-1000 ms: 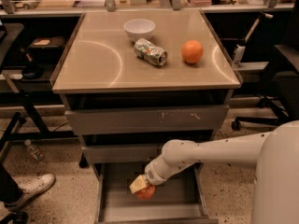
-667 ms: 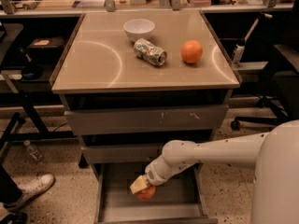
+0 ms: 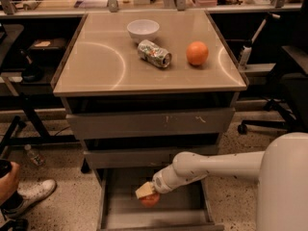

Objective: Place apple into bottom drawer

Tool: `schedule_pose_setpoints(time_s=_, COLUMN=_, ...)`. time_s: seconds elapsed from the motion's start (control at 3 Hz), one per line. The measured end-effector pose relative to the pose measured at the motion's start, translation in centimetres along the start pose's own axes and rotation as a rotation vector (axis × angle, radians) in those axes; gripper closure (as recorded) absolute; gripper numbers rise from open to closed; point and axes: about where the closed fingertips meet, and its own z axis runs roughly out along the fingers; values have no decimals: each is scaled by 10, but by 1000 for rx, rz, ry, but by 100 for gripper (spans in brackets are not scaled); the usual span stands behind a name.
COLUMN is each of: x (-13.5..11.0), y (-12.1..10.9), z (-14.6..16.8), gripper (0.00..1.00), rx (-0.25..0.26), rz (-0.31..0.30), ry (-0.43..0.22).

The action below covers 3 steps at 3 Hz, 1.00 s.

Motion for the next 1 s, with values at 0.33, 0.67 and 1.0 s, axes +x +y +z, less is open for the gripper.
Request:
schedule_pose_setpoints(time_s=0.33, x=11, y=-36, z=46, gripper=100, rx=-36, rz=93, ry=-43)
schedule_pose_setpoints(time_s=0.67, x=31, y=-68, z=113, gripper=100, rx=-77, rz=190, ry=-41)
schedule_pose_setpoints(time_s=1.0, x=31, y=-68, z=113, gripper=100, rx=-76, rz=190, ry=-41)
